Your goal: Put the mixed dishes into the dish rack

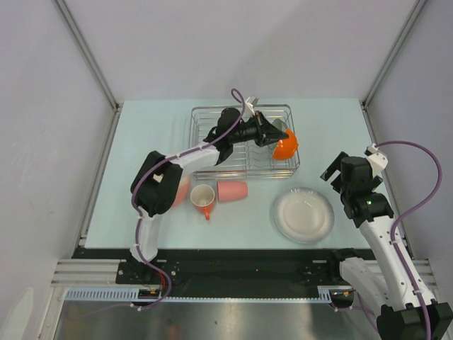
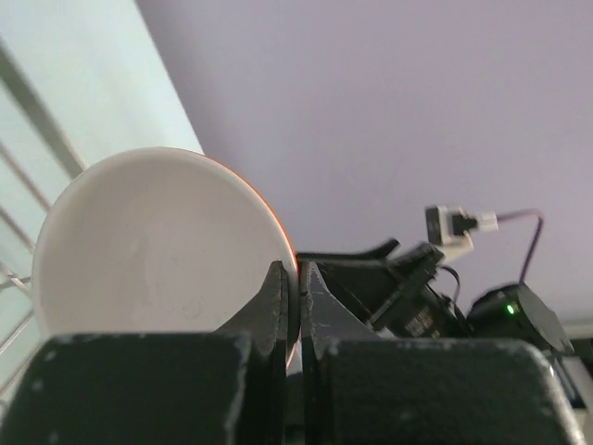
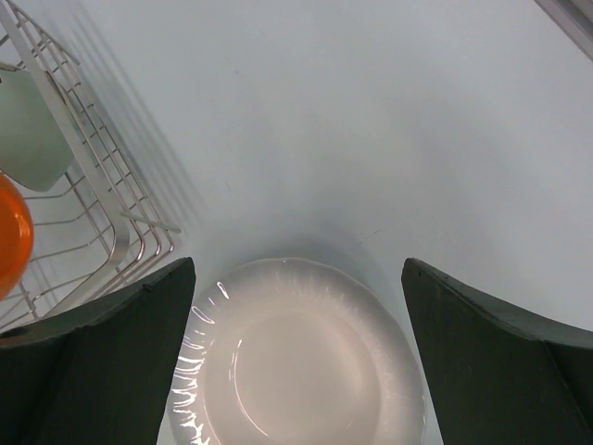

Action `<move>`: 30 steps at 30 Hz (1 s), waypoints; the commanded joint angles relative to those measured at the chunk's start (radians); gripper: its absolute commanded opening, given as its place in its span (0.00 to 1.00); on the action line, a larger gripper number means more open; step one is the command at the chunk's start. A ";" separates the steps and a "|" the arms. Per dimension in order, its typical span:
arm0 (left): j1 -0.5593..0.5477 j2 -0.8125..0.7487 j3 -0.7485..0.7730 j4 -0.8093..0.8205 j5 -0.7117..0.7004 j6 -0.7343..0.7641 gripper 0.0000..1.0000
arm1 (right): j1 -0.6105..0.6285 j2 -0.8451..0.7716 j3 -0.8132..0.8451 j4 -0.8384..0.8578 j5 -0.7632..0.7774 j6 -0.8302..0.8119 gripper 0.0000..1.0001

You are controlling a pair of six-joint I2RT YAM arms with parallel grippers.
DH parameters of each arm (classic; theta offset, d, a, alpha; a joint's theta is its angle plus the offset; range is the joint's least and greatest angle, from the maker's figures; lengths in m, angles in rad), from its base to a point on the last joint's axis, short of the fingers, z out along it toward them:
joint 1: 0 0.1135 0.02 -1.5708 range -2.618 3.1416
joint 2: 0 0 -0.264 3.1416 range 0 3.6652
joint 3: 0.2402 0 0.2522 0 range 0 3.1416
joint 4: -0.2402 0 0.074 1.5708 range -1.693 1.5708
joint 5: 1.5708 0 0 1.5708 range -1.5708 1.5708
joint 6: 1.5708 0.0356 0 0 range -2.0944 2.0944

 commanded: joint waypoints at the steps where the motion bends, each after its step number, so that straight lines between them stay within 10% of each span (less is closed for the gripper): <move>1: 0.003 0.017 -0.016 0.118 -0.083 -0.054 0.00 | 0.009 -0.025 0.012 -0.032 0.006 0.032 1.00; 26: -0.026 0.108 -0.093 0.108 -0.112 0.008 0.01 | 0.019 -0.051 0.040 -0.075 0.001 0.032 1.00; 30: -0.025 0.108 -0.093 0.112 -0.106 0.020 0.23 | 0.021 -0.051 0.040 -0.089 0.007 0.038 1.00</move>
